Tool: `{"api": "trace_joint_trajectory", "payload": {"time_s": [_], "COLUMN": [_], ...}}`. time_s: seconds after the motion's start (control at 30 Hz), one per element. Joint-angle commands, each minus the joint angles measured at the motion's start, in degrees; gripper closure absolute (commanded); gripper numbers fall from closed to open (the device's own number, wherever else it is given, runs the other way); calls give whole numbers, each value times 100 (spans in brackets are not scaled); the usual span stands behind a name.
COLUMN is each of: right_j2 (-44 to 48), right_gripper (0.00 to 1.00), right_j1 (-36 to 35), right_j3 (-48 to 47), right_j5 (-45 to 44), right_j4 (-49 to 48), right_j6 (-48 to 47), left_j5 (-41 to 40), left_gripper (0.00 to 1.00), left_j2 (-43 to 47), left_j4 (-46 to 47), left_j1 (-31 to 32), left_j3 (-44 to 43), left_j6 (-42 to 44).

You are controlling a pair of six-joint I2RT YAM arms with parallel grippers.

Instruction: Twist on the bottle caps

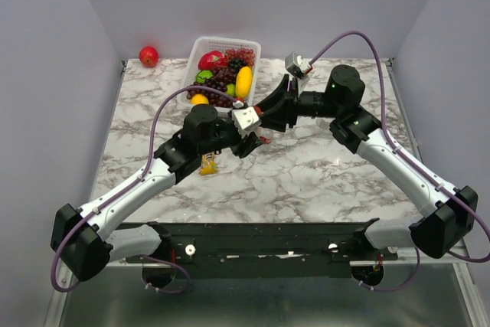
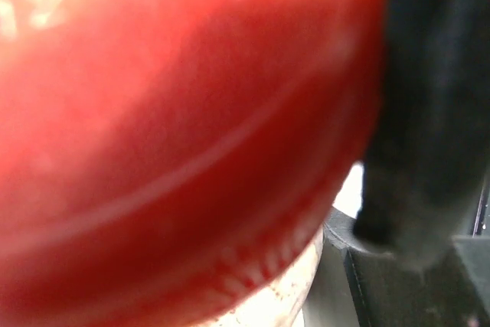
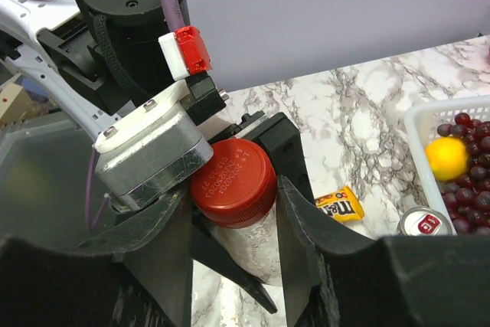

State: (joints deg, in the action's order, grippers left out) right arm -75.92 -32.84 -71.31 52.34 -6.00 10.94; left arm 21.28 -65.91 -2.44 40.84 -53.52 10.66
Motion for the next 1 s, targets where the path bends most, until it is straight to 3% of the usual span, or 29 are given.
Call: {"api": "trace_joint_trajectory", "payload": {"time_s": [0.0, 0.13, 0.27, 0.37, 0.53, 0.7, 0.8, 0.97], "right_j2": [156, 95, -19, -98, -81, 24, 103, 16], "right_gripper": [68, 71, 73, 73, 70, 38, 27, 24], "right_j1": [-21, -21, -29, -38, -38, 6, 85, 102], "right_j3": [-173, -199, -454, -603, -595, -384, -384, -445], "right_j5": [-531, -812, -1663, -1815, -1815, -841, -181, 486], "right_j4": [-42, 46, 475, 565, 565, 310, 319, 363], "right_j6": [-30, -13, 23, -30, -57, -136, -355, -506], "left_j5": [25, -140, -1919, -2303, -1646, 234, 1043, 1493], "left_gripper": [100, 100, 100, 100, 100, 100, 100, 100], "left_j2": [69, 140, -8, -202, -168, 8, 69, 96], "left_j4": [-300, -364, 138, 94, 129, -220, -729, -1022], "left_j1": [-58, -59, -32, -41, -58, -330, -427, -507], "left_j3": [105, 227, 263, 35, 113, 105, -62, -194], "left_j6": [243, 254, -526, -845, -837, -425, -30, 375]}}
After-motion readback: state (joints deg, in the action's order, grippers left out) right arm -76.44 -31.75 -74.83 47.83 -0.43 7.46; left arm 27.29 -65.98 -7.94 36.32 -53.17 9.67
